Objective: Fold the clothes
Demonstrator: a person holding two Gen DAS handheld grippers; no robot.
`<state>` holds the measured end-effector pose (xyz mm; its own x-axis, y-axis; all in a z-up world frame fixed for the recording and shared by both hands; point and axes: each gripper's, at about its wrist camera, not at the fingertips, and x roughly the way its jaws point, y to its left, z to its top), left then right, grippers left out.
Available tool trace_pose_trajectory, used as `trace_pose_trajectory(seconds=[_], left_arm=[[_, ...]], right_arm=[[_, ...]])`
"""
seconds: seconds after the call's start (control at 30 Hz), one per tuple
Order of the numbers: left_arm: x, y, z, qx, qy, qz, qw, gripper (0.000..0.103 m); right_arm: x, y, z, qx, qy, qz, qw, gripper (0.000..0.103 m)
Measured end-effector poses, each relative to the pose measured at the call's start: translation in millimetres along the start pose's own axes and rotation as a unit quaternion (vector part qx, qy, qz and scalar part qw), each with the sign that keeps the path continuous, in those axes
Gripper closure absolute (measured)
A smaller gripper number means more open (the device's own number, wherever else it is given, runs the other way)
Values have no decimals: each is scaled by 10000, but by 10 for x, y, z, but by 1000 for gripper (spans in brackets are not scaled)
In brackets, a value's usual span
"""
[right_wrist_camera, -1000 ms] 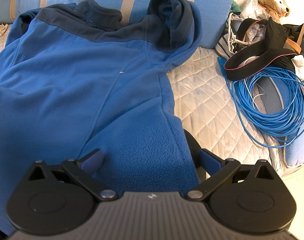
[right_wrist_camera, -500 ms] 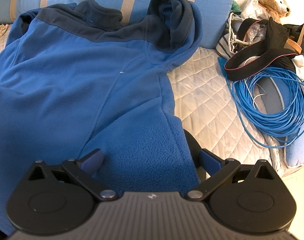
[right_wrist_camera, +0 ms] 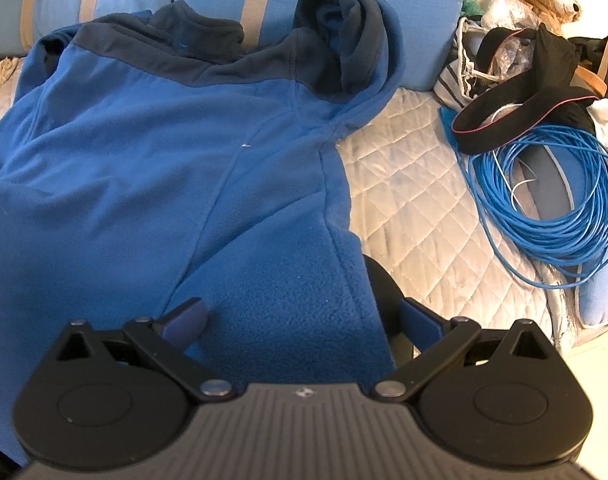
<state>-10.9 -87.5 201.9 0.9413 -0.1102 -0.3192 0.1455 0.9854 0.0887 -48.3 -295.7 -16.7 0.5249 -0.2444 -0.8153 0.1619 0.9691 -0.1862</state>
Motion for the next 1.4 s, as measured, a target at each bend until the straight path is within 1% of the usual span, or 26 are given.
trace_pose_trajectory(seconds=[0.1, 0.2, 0.37, 0.6, 0.7, 0.93, 1.07, 1.17, 1.27, 1.33, 1.4], left_arm=[[-54, -21, 132, -41, -248, 13, 9997, 0], [-105, -48, 200, -52, -404, 29, 9992, 0], [-153, -55, 227, -5, -461, 69, 9989, 0], [-162, -49, 217, 21, -409, 94, 9991, 0], [-148, -51, 199, 31, -291, -61, 9996, 0], [-62, -139, 90, 17, 71, -625, 9980, 0], [-30, -185, 18, 35, 226, -806, 9965, 0], [7, -198, -57, 113, 332, -788, 9963, 0], [74, -170, -167, 222, 486, -656, 9964, 0], [156, -105, -296, 305, 676, -552, 9957, 0], [233, -16, -453, 370, 891, -453, 9943, 0]], right_arm=[[-4, 14, -10, 6, 1, -16, 10000, 1], [-5, 23, -8, 5, 5, -20, 10000, 1], [0, 25, -2, 2, 11, -34, 10000, 1], [1, 43, -10, -13, 14, -61, 10000, 1], [1, 40, -9, -14, 14, -62, 10000, 1], [3, 40, -10, -18, 8, -70, 10000, 1], [5, 46, -12, -18, 7, -70, 10000, 1], [1, 34, -4, -18, 22, -43, 10000, 1], [-22, -21, 48, -8, 104, 106, 9999, 0], [-56, -74, 97, 33, 136, 225, 9996, 0], [-199, -165, 204, 158, -35, 221, 9996, 0]])
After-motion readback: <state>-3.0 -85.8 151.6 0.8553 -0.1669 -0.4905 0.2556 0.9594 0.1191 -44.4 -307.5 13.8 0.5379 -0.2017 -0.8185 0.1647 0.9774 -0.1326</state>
